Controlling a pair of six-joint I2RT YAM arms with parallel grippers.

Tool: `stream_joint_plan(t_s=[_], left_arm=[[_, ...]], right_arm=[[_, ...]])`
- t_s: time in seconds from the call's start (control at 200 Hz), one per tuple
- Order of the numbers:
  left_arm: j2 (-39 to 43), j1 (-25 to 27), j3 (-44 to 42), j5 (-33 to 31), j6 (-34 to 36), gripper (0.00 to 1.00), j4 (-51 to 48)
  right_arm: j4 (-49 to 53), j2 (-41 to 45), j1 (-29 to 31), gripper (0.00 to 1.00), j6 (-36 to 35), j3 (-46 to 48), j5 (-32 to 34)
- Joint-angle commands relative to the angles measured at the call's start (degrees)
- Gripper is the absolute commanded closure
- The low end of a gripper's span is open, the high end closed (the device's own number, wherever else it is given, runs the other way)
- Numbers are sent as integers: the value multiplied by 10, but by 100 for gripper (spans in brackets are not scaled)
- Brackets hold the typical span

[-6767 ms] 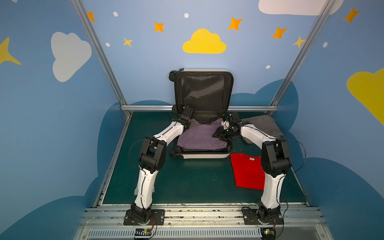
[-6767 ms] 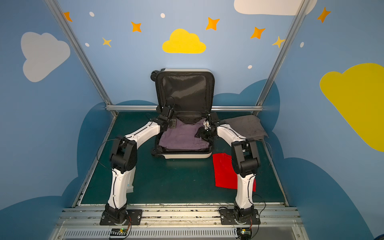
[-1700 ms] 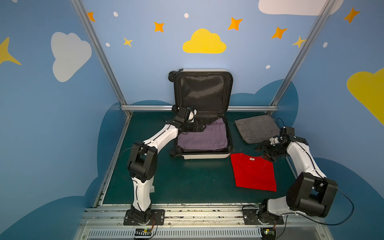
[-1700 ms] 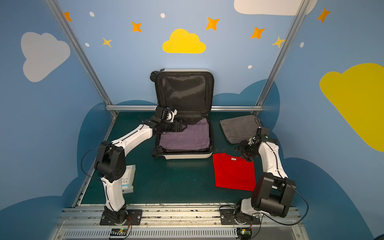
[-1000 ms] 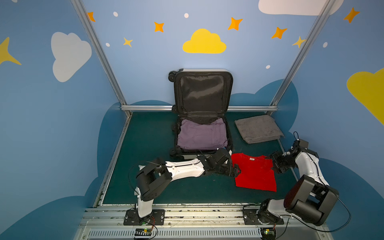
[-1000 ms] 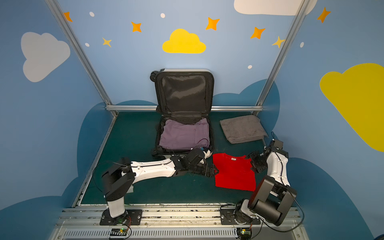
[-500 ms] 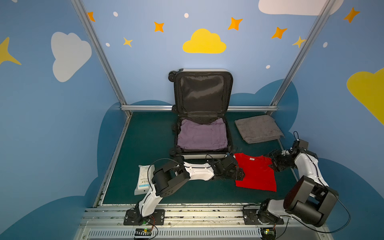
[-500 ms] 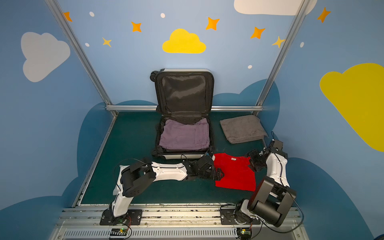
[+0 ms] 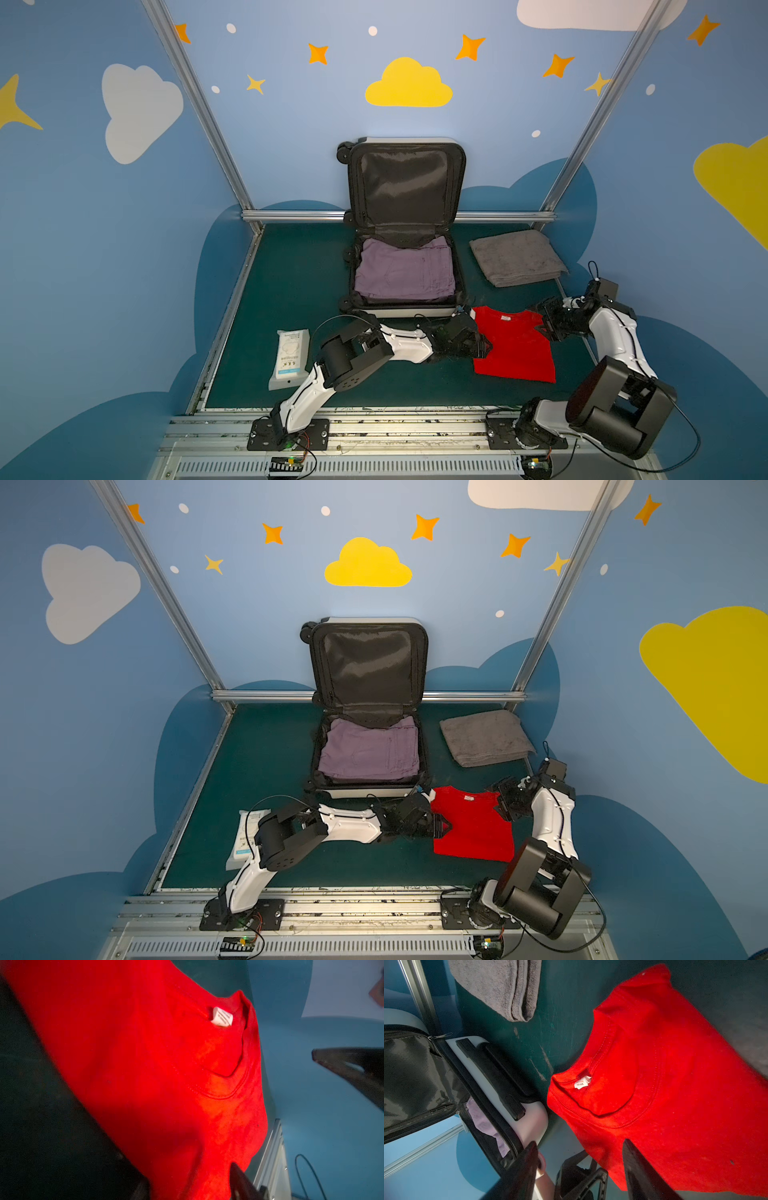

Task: Pack the luggage
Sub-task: 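Grasp the red T-shirt's near corners with both grippers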

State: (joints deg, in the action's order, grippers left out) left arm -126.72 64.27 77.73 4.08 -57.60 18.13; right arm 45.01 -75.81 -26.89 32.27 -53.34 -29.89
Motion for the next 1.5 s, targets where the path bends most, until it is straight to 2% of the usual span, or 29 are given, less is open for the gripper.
stream_joint_plan(t_s=[0.0, 0.04, 0.135, 0.295, 0.741, 0.956, 1.251, 1.492], left_arm=[[-8, 2, -21, -7, 0, 64, 14], [-7, 2, -28, -10, 1, 70, 19], [3, -1, -50, -18, -1, 74, 30], [31, -7, -102, -30, -3, 97, 46], [166, -15, -308, -74, -21, 97, 57], [244, -32, -400, -100, -17, 97, 26], [343, -54, -458, -157, -11, 97, -91], [398, -62, -492, -177, -4, 97, -123]], right_arm=[[2, 14, 15, 36, -3, -2, -4], [2, 15, 22, 36, -3, -3, -2], [4, 19, 41, 36, -3, -5, 8], [7, 26, 78, 36, -6, -6, 27], [9, 23, 201, 36, -25, -1, 67], [14, 20, 227, 35, -50, 20, 71], [-6, 9, 265, 35, -59, 74, 83], [-49, -10, 310, 35, -54, 126, 89]])
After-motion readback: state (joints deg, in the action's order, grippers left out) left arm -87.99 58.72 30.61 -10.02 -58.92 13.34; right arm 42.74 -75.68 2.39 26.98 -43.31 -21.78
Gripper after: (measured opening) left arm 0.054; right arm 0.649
